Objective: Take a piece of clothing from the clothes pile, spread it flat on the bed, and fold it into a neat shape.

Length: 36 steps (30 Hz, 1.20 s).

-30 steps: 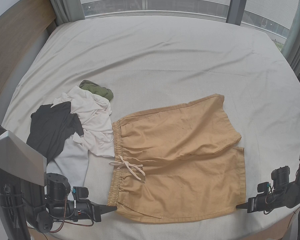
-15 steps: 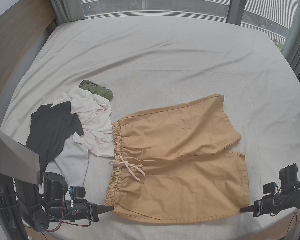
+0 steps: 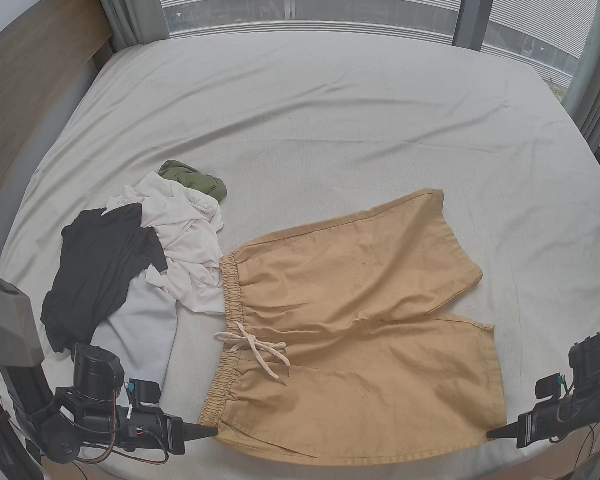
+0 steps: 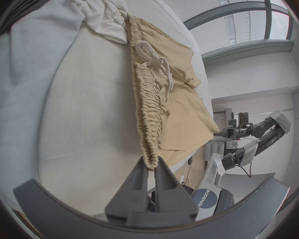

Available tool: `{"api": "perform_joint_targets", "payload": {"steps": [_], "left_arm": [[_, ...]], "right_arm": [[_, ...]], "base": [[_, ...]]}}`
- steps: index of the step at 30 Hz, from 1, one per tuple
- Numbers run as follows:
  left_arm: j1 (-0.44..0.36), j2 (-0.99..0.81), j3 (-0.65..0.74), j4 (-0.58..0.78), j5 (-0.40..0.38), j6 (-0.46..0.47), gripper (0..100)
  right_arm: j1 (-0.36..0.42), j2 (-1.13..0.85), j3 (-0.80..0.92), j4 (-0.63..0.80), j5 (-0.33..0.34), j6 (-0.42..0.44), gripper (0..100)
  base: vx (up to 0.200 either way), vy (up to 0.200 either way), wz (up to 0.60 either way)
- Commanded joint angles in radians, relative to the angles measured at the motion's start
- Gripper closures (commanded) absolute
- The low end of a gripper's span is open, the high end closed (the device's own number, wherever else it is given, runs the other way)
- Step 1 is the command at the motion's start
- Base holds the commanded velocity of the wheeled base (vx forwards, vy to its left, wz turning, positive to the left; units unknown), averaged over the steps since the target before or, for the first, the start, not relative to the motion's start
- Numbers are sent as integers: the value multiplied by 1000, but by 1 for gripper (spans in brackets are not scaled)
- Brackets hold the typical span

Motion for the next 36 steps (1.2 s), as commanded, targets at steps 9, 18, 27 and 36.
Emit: {"api": "perform_joint_targets", "payload": {"steps": [9, 18, 27, 36], "left_arm": [[-6, -203, 17, 262, -53, 71, 100], [2, -251, 17, 432, -79, 148, 100], [13, -298, 17, 469, -106, 162, 100], [116, -303, 17, 300, -150, 154, 100]], "right_arm": [[38, -202, 17, 127, -2, 0, 100], [65, -256, 17, 195, -4, 0, 100], [65, -286, 5, 227, -5, 3, 100], [57, -323, -136, 223, 3, 38, 100]], "base": [[0, 0, 0], [0, 0, 0], [0, 0, 0], [0, 0, 0]]}}
